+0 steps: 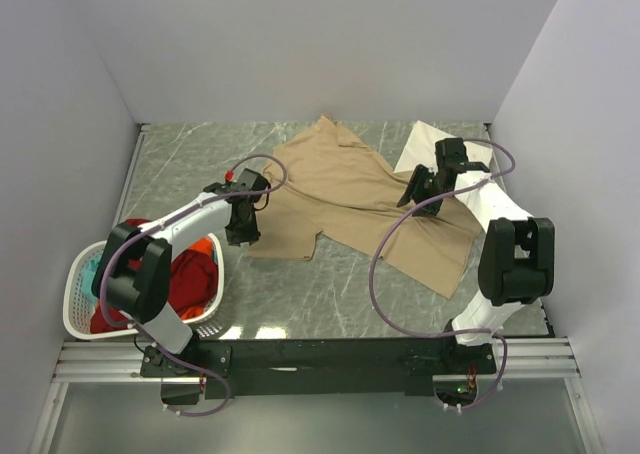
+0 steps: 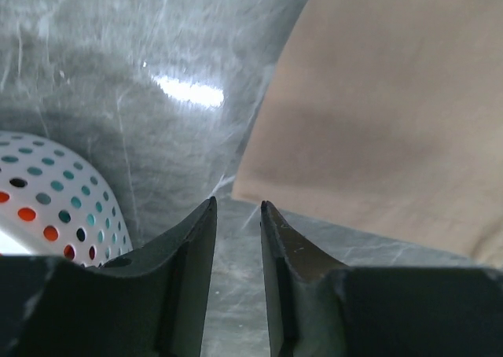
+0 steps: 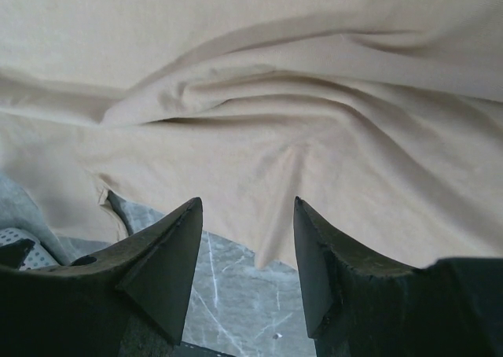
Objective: Fold and stack the t-shirts
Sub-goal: Flatten the tshirt out, then fold the tshirt
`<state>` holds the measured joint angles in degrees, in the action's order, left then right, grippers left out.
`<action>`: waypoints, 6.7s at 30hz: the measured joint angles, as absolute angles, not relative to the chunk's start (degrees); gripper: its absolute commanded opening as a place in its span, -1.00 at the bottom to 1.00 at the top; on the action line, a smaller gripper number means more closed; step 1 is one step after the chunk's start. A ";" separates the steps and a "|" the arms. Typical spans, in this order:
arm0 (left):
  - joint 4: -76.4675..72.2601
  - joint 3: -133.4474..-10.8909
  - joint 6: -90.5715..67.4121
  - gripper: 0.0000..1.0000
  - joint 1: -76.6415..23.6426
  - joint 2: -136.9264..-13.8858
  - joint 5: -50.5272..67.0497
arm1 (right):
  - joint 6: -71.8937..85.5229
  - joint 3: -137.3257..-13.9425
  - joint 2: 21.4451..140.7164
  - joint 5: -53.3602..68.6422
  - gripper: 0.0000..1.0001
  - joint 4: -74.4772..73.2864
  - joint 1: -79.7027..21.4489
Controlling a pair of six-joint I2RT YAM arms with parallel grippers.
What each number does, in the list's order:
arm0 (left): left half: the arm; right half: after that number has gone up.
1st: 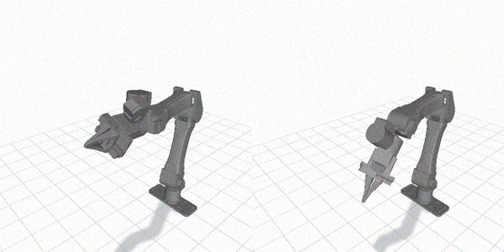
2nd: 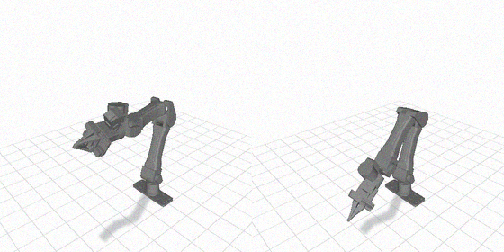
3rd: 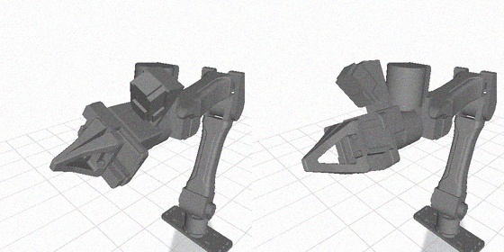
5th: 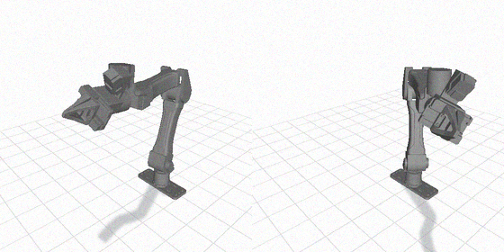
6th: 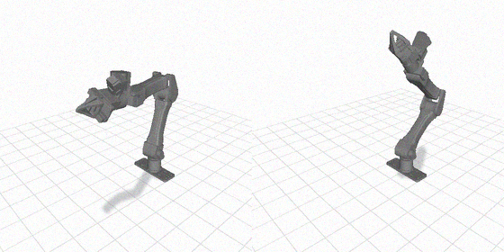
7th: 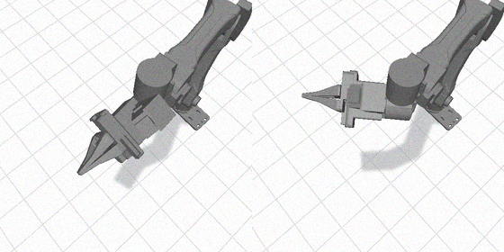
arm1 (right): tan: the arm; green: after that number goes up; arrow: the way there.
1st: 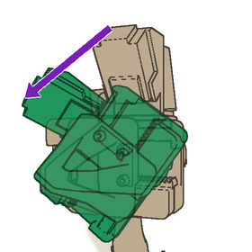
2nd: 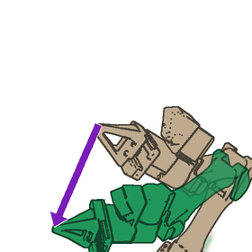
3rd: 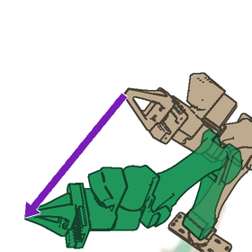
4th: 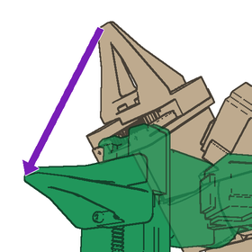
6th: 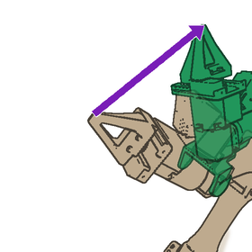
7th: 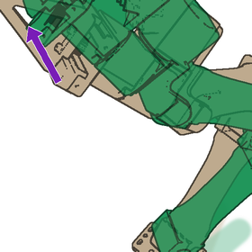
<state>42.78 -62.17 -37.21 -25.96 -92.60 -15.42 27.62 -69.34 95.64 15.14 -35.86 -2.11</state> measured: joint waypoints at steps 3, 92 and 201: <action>42.54 -60.36 -37.32 -0.31 -25.98 -91.85 -15.25 | 27.62 -68.49 94.91 15.09 0.14 -35.57 -2.11; 37.50 -67.48 -24.67 -0.99 -5.32 -88.82 2.74 | 44.95 -47.27 74.65 -2.11 0.11 -42.81 -18.65; 48.40 -86.21 -25.50 -0.99 -9.87 -94.83 5.21 | 49.93 -39.46 63.59 9.23 -1.00 -66.30 -16.05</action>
